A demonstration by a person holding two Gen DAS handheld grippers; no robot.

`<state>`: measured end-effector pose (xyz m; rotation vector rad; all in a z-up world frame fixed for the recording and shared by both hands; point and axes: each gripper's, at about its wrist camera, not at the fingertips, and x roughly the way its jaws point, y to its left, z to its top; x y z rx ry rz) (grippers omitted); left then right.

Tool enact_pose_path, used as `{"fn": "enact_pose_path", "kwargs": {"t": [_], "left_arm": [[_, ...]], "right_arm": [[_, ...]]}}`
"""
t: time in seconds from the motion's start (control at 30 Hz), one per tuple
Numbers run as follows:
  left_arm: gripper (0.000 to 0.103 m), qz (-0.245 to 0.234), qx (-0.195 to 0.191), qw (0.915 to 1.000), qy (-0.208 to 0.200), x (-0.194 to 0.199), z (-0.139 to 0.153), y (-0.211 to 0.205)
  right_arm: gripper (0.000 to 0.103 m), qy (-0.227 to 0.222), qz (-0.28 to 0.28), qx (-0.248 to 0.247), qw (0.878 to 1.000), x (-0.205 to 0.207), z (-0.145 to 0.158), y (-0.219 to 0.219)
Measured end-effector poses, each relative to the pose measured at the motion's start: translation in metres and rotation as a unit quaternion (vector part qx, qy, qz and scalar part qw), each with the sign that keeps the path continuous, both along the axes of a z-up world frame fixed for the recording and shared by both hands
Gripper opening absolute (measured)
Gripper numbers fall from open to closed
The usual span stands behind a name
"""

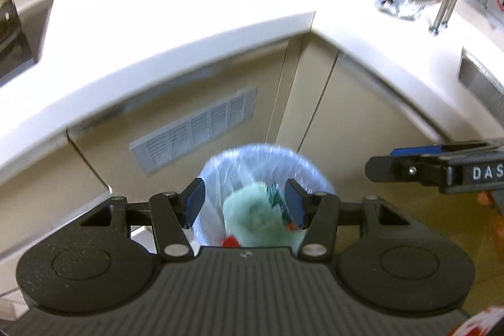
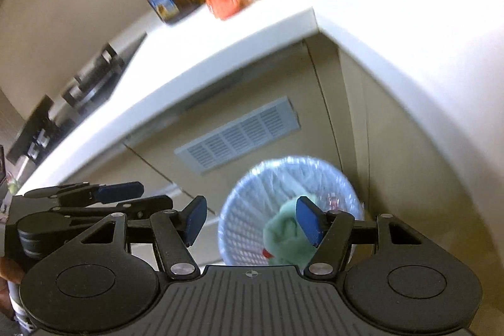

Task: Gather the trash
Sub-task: 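Move both grippers back up to the counter toward the remaining trash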

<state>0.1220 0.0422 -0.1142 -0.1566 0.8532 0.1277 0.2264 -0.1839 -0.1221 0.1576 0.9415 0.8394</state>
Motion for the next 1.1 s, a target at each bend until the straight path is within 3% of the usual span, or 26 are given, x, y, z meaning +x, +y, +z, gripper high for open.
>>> {"fn": "enact_pose_path", "kwargs": {"t": [0.27,0.47,0.77,1.1], "left_arm": [[0.052,-0.022,0.009,0.9981,-0.057,0.018,0.049,-0.004],[0.052,-0.035,0.015,0.9960,-0.081,0.042,0.069,0.006],[0.052,-0.025,0.033,0.9932,-0.109,0.088,0.089,0.047],[0.052,-0.014,0.046,0.9914,-0.122,0.154,0.094,0.084]], "right_arm": [[0.064,-0.038,-0.050,0.025,0.998,0.005,0.040,-0.030],[0.064,-0.056,-0.121,0.028,0.991,0.025,0.058,-0.056],[0.064,-0.071,-0.243,0.044,0.966,0.087,0.070,-0.105],[0.064,-0.057,-0.323,0.086,0.941,0.163,0.071,-0.120]]}}
